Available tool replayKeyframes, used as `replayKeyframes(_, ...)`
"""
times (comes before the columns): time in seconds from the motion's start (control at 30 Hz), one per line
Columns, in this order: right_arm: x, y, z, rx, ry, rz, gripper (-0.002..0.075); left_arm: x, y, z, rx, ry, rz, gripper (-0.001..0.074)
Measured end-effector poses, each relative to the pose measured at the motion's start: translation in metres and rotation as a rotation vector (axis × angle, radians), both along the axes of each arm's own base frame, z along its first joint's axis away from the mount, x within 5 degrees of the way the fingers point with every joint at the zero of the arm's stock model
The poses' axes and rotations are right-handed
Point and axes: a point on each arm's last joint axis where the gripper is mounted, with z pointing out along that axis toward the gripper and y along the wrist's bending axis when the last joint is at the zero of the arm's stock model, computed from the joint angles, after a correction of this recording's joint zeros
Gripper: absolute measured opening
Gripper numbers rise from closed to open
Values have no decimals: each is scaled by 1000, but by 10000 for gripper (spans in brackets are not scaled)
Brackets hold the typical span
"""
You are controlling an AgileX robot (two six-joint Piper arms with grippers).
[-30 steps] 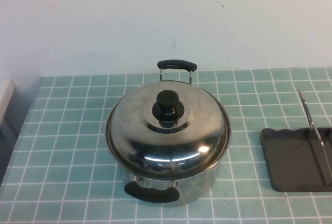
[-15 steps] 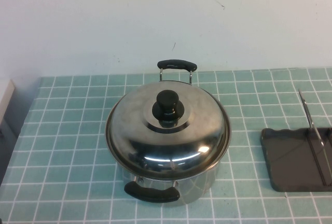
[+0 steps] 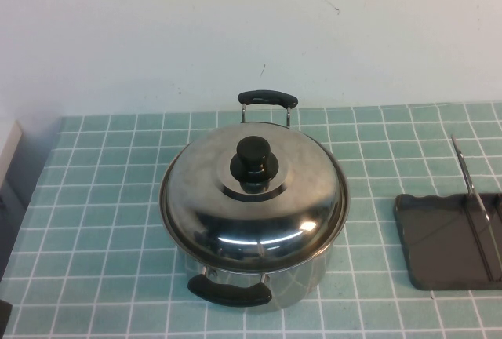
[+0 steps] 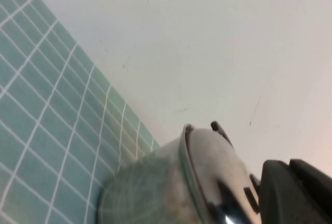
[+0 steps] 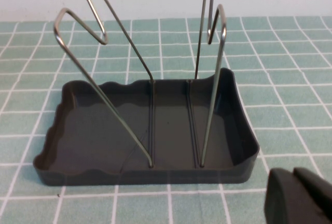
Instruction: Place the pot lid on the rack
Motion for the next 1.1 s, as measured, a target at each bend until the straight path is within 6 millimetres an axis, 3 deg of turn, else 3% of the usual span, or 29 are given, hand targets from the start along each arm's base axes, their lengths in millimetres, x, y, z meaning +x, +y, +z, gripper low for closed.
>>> replayKeyframes(0.2, 0, 0, 0, 0, 0, 0, -3, 1, 8, 5, 4, -59, 92, -3)
replayKeyframes(0.33, 0, 0, 0, 0, 0, 0, -3, 0, 4, 12, 247, -76, 44, -3)
replayKeyframes(0.47, 0, 0, 0, 0, 0, 0, -3, 4, -7, 45, 524, -74, -80, -3)
replayKeyframes(0.63, 0, 0, 0, 0, 0, 0, -3, 29, -17, 88, 814, -60, -223, -3)
replayKeyframes(0.8, 0, 0, 0, 0, 0, 0, -3, 64, -31, 116, 960, -102, -390, -3)
replayKeyframes(0.97, 0, 0, 0, 0, 0, 0, -3, 92, -52, 116, 1008, -194, -560, -3)
replayKeyframes(1.1, 0, 0, 0, 0, 0, 0, -3, 103, -71, 112, 1071, -301, -642, -3)
